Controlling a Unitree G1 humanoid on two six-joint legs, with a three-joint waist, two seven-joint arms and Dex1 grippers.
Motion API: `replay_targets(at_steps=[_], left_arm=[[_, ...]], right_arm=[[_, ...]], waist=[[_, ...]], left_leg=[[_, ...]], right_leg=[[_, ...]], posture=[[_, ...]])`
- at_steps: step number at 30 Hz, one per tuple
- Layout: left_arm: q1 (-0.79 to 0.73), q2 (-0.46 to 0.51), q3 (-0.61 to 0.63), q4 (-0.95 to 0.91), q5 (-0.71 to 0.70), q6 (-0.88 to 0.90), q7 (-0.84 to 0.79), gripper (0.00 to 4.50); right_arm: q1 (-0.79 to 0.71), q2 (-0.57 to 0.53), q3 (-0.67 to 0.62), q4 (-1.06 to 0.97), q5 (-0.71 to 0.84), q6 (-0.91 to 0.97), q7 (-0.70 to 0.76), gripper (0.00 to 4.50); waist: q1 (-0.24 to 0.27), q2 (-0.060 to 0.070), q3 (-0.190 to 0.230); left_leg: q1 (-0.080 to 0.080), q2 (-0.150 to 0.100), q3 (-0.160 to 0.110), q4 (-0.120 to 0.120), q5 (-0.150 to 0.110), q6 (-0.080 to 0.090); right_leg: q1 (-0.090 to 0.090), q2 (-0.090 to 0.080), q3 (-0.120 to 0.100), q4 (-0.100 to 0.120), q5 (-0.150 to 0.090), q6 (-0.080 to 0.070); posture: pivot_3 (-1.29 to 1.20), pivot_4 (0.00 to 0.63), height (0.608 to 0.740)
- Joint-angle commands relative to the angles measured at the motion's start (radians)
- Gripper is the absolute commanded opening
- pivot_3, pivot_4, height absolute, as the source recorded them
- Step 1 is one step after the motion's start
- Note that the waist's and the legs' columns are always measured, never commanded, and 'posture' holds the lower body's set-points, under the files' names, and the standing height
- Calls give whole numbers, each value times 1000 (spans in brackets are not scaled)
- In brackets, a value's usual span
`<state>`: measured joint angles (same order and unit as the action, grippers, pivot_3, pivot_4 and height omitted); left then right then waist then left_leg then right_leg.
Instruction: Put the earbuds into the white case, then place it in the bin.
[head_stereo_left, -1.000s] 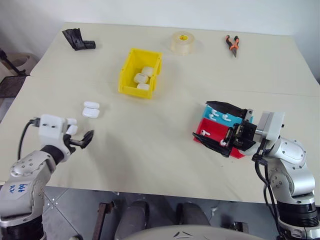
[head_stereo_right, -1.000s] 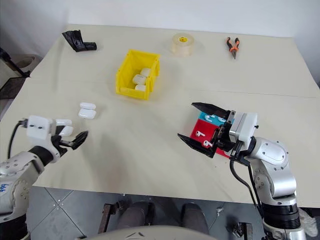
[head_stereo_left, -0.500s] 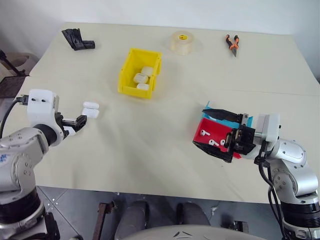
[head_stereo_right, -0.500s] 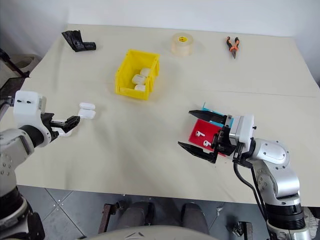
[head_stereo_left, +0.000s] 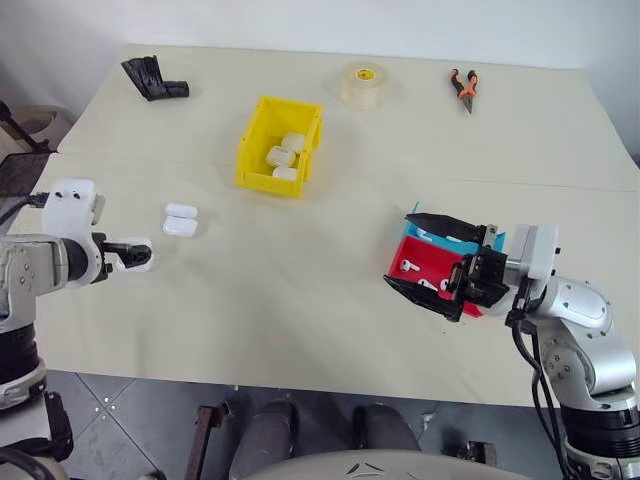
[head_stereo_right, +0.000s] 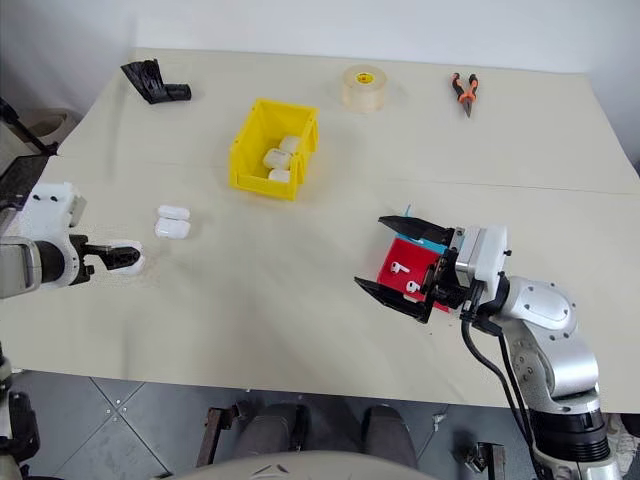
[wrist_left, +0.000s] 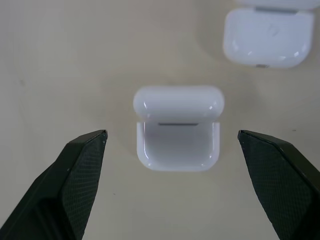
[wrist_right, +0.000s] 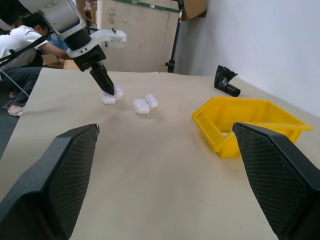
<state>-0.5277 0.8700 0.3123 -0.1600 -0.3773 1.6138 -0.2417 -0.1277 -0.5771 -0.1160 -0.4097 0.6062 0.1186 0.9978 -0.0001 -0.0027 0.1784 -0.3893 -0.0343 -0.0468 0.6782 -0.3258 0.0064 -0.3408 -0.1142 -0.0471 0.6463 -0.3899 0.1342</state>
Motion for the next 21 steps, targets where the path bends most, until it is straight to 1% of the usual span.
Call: replay_targets(at_steps=[1, 5, 10, 17, 21], left_arm=[[-28, -7, -6, 32, 21, -8, -3, 4435], [-47, -10, -43, 61, 26, -26, -11, 4435], [-53, -16, -55, 102, 45, -44, -7, 4435], [-23, -29, -52, 129, 63, -49, -6, 4435], [-10, -39, -37, 115, 64, -37, -7, 4435]], right_arm=[[9, 1, 3, -54, 8, 0, -13, 4500], [-2, -1, -3, -54, 15, 5, -27, 4500], [11, -3, -5, -62, 15, 5, -27, 4500], [43, -7, -15, -51, 13, -18, -3, 4500], [67, -10, -33, -48, 16, -34, 9, 4500]], waist=[[0, 0, 0], [-1, 0, 0], [-3, 0, 0], [-1, 0, 0], [-1, 0, 0]], left_leg=[[0, 0, 0, 0, 0, 0], [0, 0, 0, 0, 0, 0], [0, 0, 0, 0, 0, 0], [0, 0, 0, 0, 0, 0], [0, 0, 0, 0, 0, 0]], right_leg=[[0, 0, 0, 0, 0, 0], [0, 0, 0, 1, 0, 0], [-1, 0, 0, 1, 0, 0], [-1, 0, 0, 2, 0, 0], [-1, 0, 0, 2, 0, 0]], posture=[[0, 150, 740], [0, 150, 740], [0, 150, 740], [0, 150, 740], [0, 150, 740]])
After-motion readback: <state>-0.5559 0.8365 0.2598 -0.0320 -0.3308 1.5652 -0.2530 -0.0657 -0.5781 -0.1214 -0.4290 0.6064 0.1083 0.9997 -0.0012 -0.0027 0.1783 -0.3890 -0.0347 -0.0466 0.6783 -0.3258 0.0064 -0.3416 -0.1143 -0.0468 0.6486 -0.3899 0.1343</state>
